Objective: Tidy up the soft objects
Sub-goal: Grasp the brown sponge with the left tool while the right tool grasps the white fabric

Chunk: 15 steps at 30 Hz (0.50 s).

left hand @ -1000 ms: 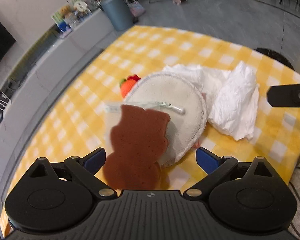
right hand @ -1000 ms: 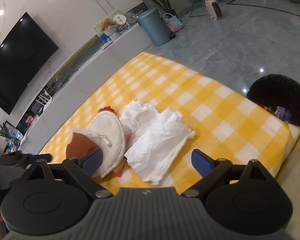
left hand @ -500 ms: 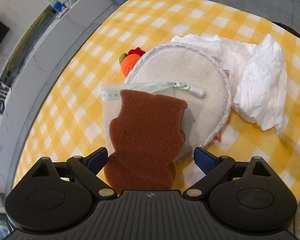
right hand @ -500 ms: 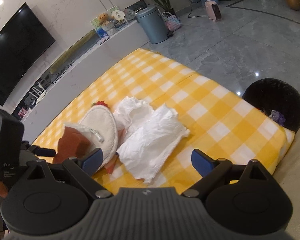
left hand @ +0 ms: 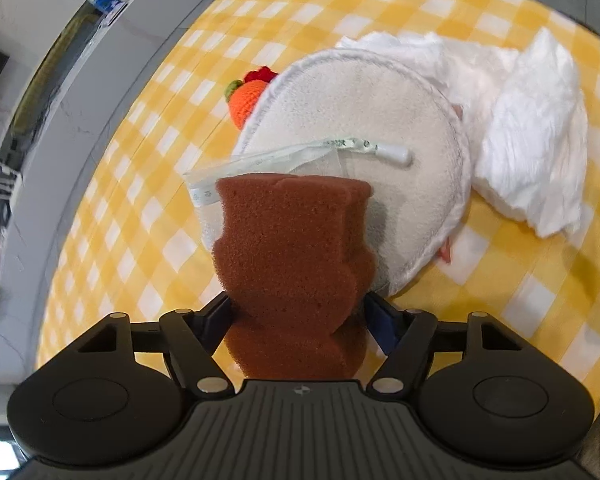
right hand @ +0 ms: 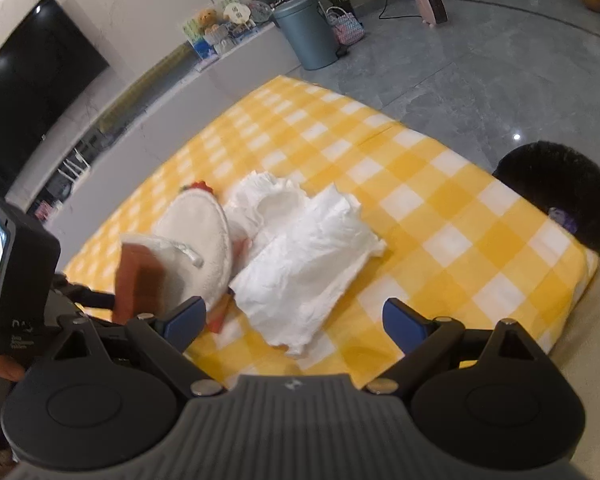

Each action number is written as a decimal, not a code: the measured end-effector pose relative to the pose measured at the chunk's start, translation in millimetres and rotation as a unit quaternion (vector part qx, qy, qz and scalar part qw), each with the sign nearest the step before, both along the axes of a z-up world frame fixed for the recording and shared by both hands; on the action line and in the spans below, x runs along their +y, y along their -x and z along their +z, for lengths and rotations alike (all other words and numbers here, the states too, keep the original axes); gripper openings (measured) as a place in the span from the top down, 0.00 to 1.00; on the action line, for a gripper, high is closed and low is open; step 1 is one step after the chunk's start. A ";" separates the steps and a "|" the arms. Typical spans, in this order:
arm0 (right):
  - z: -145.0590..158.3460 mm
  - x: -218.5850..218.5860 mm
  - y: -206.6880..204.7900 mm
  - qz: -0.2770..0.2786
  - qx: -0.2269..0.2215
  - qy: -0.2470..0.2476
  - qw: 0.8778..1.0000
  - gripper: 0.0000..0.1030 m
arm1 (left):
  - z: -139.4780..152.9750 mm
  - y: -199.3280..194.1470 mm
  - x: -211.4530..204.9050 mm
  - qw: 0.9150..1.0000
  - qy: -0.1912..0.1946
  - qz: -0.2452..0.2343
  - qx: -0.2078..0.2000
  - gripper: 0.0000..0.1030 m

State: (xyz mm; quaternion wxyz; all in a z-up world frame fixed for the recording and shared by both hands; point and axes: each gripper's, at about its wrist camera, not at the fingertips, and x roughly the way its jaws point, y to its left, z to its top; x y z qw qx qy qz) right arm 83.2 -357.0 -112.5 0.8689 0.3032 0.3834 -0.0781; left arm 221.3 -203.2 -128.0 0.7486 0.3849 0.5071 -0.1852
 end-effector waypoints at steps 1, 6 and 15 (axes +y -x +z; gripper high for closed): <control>-0.9 -2.4 -0.1 -0.009 -0.002 -0.004 1.000 0.09 | 2.6 -2.5 3.4 1.000 0.015 0.010 0.003 0.22; -15.4 -14.7 -10.8 -0.056 0.023 -0.033 0.998 0.09 | 19.3 -6.9 22.1 0.994 0.102 0.048 0.005 0.25; -37.5 -22.6 -36.2 -0.094 0.042 -0.068 0.992 0.03 | 36.0 13.3 30.6 0.985 0.168 0.001 -0.028 0.25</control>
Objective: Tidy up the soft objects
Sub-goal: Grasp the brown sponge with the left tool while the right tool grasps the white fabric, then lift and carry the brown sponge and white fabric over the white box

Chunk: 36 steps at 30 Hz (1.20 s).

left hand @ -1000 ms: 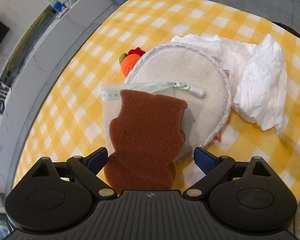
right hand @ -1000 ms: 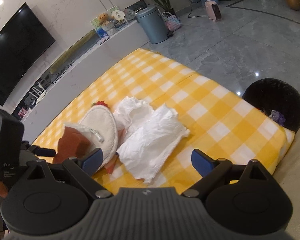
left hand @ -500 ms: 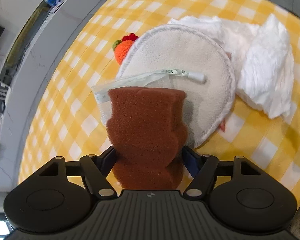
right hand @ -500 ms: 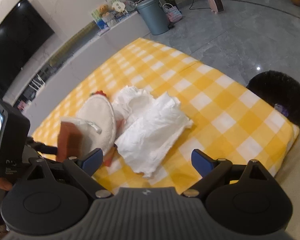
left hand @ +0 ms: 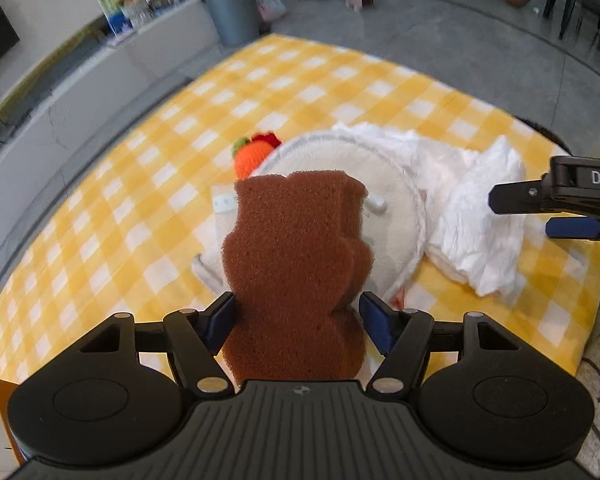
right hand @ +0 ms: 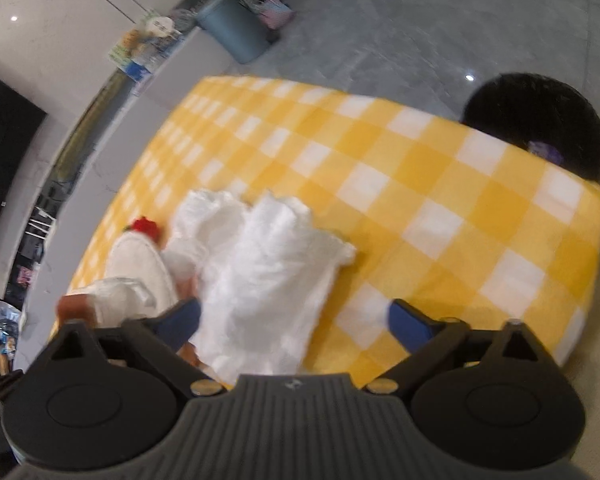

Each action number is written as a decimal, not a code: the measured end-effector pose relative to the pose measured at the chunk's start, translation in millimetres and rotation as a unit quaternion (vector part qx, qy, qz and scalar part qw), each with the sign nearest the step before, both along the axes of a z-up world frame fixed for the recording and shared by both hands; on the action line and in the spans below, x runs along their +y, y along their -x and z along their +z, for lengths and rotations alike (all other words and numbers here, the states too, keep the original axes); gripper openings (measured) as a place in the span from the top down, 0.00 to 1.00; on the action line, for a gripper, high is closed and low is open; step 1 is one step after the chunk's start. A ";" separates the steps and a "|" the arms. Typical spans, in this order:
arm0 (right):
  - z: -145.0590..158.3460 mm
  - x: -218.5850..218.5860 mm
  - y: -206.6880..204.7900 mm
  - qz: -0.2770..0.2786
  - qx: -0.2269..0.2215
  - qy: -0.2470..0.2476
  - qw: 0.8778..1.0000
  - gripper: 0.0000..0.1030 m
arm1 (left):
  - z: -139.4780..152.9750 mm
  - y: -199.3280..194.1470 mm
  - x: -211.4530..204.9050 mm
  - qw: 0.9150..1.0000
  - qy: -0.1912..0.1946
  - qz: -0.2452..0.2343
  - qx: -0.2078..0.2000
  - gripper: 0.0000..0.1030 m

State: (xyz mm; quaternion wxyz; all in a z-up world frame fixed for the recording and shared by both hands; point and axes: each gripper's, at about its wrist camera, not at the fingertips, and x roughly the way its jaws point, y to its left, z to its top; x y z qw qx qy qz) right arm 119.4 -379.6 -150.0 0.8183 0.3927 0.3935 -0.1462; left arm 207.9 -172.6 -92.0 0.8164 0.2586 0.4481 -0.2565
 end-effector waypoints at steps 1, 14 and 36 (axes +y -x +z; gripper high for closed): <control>-1.2 1.3 -3.8 0.002 0.002 0.010 1.000 0.03 | 0.8 0.0 0.7 1.000 0.004 0.004 -0.002 0.25; 2.3 -3.9 -1.3 0.041 -0.064 -0.009 0.997 0.87 | 37.5 23.1 32.6 0.997 0.041 0.060 0.001 0.26; 46.0 5.9 34.4 0.095 -0.049 0.072 0.992 0.86 | 75.5 64.1 46.1 0.995 0.081 0.051 0.022 0.27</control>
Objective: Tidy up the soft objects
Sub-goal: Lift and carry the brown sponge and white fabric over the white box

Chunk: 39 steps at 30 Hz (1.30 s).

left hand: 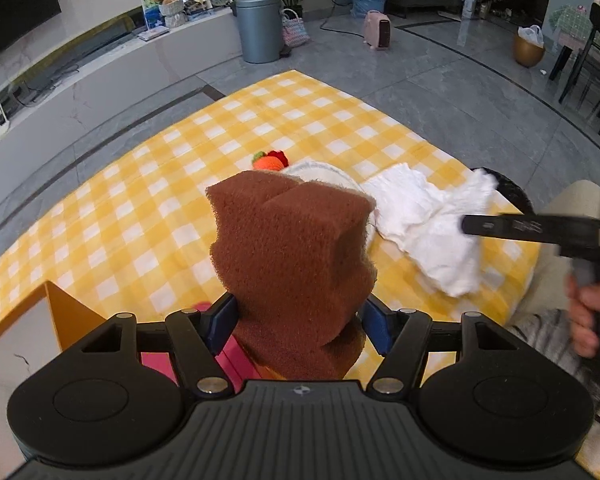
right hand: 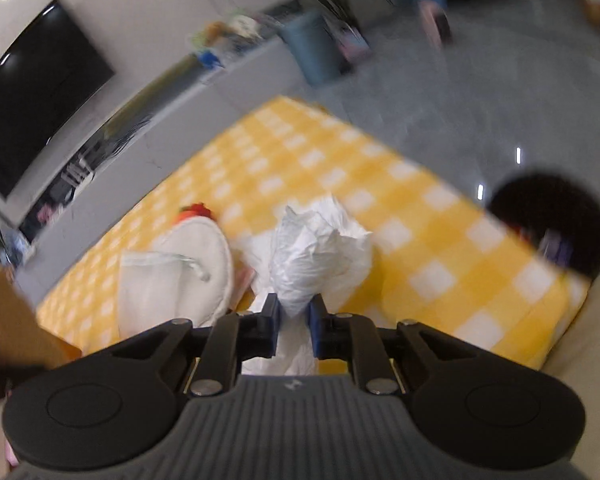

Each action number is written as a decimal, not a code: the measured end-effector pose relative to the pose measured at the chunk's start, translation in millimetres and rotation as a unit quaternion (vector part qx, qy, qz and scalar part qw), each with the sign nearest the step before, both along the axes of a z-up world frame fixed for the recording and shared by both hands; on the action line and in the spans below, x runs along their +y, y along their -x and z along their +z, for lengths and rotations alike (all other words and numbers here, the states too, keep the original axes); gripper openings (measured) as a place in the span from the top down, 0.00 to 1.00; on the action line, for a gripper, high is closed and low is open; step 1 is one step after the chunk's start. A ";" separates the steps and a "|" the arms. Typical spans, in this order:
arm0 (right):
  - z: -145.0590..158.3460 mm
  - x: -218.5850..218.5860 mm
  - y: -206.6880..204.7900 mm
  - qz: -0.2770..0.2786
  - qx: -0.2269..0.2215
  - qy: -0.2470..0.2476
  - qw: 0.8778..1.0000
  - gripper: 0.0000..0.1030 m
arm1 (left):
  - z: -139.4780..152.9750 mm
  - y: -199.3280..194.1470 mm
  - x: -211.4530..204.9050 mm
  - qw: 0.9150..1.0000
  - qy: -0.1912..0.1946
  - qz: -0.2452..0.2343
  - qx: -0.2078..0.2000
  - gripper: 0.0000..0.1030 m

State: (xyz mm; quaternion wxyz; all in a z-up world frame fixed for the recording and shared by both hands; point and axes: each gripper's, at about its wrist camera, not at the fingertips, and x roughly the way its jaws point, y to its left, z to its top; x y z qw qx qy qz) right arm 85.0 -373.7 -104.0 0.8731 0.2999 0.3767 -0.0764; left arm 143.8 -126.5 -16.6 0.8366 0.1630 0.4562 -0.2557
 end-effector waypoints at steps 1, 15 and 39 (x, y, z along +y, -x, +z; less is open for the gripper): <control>-6.9 -3.1 -4.1 -0.007 0.005 -0.012 1.000 0.86 | 0.2 2.0 1.6 1.000 0.004 0.000 0.003 0.27; -38.3 25.5 -70.8 -0.003 0.083 0.077 0.994 0.12 | -0.2 13.9 17.9 0.999 0.021 0.014 0.024 0.29; 5.2 0.0 -9.9 -0.027 -0.029 0.030 0.999 0.85 | -1.8 19.9 24.1 0.999 0.028 0.034 0.024 0.59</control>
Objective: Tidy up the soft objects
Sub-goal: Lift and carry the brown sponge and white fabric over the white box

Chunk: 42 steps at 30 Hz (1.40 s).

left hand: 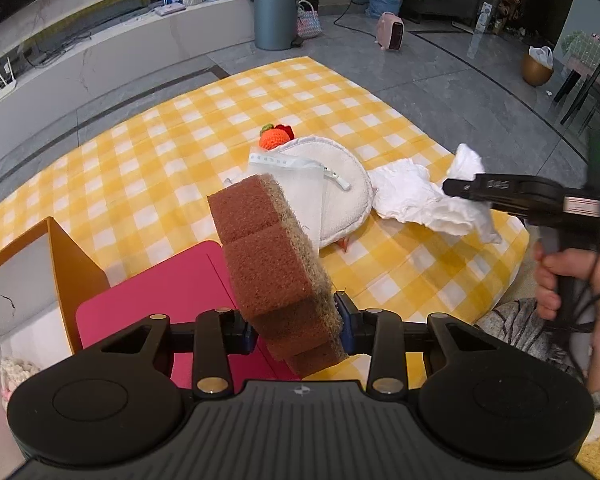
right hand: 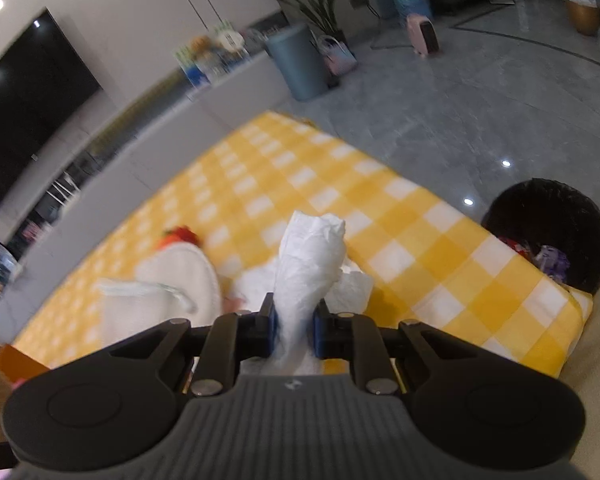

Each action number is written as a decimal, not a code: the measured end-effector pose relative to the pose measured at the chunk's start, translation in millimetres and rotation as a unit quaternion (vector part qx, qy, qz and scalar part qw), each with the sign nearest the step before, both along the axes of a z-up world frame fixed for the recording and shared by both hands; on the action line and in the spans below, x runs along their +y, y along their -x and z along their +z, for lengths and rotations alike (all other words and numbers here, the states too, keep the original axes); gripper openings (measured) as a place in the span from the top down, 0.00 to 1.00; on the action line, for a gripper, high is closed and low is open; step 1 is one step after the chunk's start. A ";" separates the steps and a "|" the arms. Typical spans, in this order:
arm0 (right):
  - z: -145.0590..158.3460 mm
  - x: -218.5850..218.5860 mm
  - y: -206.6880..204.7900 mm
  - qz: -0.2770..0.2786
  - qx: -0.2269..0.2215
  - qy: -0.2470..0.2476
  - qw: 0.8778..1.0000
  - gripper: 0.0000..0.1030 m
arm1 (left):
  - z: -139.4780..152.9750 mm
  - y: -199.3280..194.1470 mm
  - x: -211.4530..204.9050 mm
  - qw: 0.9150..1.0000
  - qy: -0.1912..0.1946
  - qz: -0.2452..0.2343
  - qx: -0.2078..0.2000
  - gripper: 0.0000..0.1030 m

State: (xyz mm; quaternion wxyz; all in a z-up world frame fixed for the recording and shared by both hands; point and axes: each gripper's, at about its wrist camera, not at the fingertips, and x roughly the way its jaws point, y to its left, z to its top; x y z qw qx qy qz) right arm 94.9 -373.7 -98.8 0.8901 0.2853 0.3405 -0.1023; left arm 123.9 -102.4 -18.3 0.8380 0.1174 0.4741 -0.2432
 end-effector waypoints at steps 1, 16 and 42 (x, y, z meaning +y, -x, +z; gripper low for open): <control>4.7 -1.8 5.8 -0.001 -0.014 -0.011 1.000 0.85 | 0.2 0.8 -0.5 1.000 -0.001 0.000 -0.004 0.59; 91.3 17.9 56.1 0.082 -0.204 -0.061 0.974 0.85 | 24.5 12.0 13.9 0.997 0.036 0.023 -0.071 0.59; 239.4 179.3 89.2 0.243 -0.337 0.068 0.907 0.85 | 69.6 53.9 198.2 0.952 0.162 0.217 -0.142 0.59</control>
